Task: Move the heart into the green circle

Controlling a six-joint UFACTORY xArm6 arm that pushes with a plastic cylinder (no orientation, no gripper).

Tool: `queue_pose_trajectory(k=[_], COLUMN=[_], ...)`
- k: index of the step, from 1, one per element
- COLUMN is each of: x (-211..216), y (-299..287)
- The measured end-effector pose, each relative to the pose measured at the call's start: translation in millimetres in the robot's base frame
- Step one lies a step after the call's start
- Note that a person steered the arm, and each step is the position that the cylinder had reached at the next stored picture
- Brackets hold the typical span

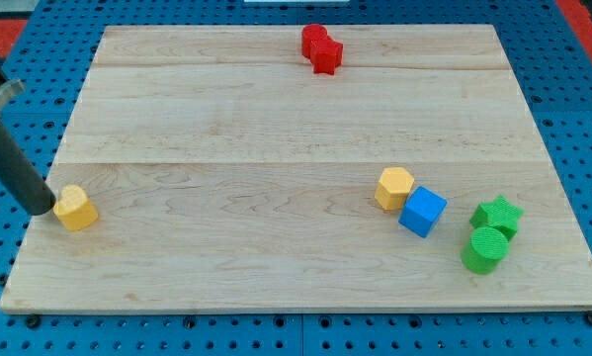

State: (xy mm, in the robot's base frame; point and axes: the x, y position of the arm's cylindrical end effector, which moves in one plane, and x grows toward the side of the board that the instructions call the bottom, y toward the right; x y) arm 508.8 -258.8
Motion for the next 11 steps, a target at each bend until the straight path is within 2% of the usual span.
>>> queue_pose_trajectory(k=[1, 2, 3, 4, 5, 6, 7, 8, 10, 11], x=[-0.8, 9.2, 39.4, 91.4, 62.0, 78.0, 74.2, 29.5, 23.0, 26.3], y=[149.0, 248.4, 161.3, 153.8, 261.4, 240.3, 173.2, 180.1, 371.0, 355.4])
